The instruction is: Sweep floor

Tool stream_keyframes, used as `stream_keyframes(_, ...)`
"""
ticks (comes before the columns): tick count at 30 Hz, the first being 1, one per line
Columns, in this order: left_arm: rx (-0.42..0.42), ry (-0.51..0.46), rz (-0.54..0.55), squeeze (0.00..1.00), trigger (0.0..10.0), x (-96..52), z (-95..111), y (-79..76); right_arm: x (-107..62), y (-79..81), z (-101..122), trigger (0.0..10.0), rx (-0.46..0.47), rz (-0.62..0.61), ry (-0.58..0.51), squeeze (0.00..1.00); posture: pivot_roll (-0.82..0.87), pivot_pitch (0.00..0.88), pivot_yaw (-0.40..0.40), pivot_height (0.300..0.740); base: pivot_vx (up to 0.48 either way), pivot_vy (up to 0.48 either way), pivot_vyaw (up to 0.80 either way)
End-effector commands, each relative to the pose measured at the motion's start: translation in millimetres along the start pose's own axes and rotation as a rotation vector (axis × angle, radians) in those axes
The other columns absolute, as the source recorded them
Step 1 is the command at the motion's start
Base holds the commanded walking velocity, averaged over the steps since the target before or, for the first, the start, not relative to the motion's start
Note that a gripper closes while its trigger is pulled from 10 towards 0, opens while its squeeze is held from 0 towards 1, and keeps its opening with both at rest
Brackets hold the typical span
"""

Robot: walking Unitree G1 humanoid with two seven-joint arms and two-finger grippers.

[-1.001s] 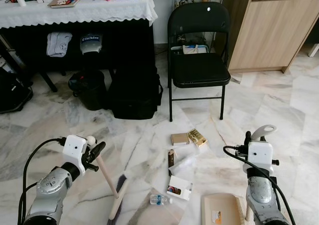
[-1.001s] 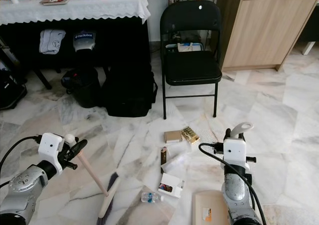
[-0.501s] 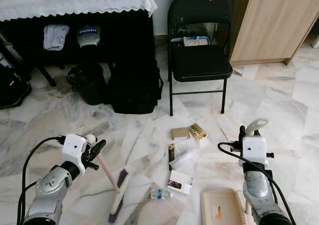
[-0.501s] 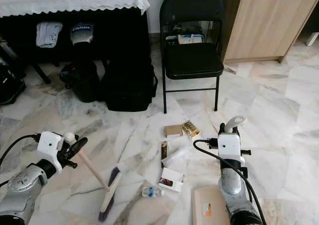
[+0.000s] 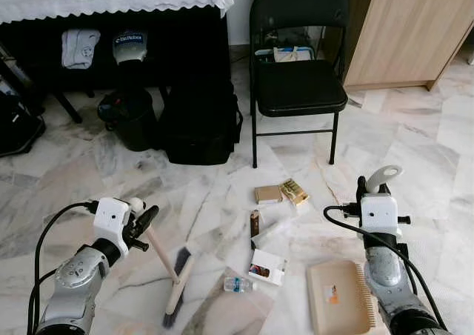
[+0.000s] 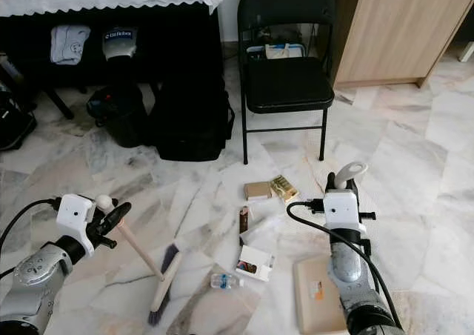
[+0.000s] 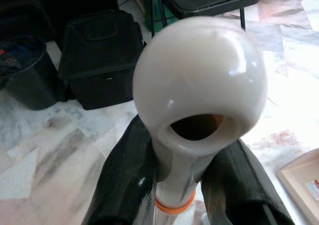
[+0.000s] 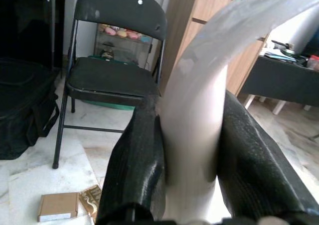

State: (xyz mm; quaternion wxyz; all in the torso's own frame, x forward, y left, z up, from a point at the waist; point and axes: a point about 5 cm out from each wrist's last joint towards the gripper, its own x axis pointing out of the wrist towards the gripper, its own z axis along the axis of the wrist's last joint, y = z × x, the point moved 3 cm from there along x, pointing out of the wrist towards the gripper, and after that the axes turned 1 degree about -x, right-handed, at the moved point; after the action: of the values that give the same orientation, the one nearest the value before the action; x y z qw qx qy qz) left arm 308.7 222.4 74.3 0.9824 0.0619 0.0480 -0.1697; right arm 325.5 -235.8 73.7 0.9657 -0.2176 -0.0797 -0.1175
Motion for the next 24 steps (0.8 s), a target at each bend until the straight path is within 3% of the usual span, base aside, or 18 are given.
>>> stream_keyframes(1,-0.035,0.049,-0.009,0.00,10.0,-6.8,-12.2,-2.5,-4.1,1.4,-5.8,10.0,-0.010,0.008,0.024,0.00,0.06,0.183,0.066,0.740,0.000,0.000,0.00)
stream_keyframes(3,-0.035,0.049,-0.010,0.00,10.0,-7.1,-11.9,-2.6,-4.8,1.3,-7.5,10.0,-0.011,0.007,0.032,0.00,0.06,0.183,0.066,0.740,0.000,0.000,0.00)
stream_keyframes(11,-0.035,0.056,-0.019,0.00,10.0,-10.2,-11.7,-3.9,-35.7,10.7,-43.9,10.0,0.007,0.024,0.224,0.00,0.08,0.201,0.073,0.740,0.000,0.000,0.00)
stream_keyframes(24,-0.043,0.125,-0.057,0.00,10.0,-13.1,-21.1,-8.6,-44.1,8.3,-57.0,10.0,0.109,-0.032,0.325,0.00,0.07,0.192,0.067,0.740,0.000,0.000,0.00)
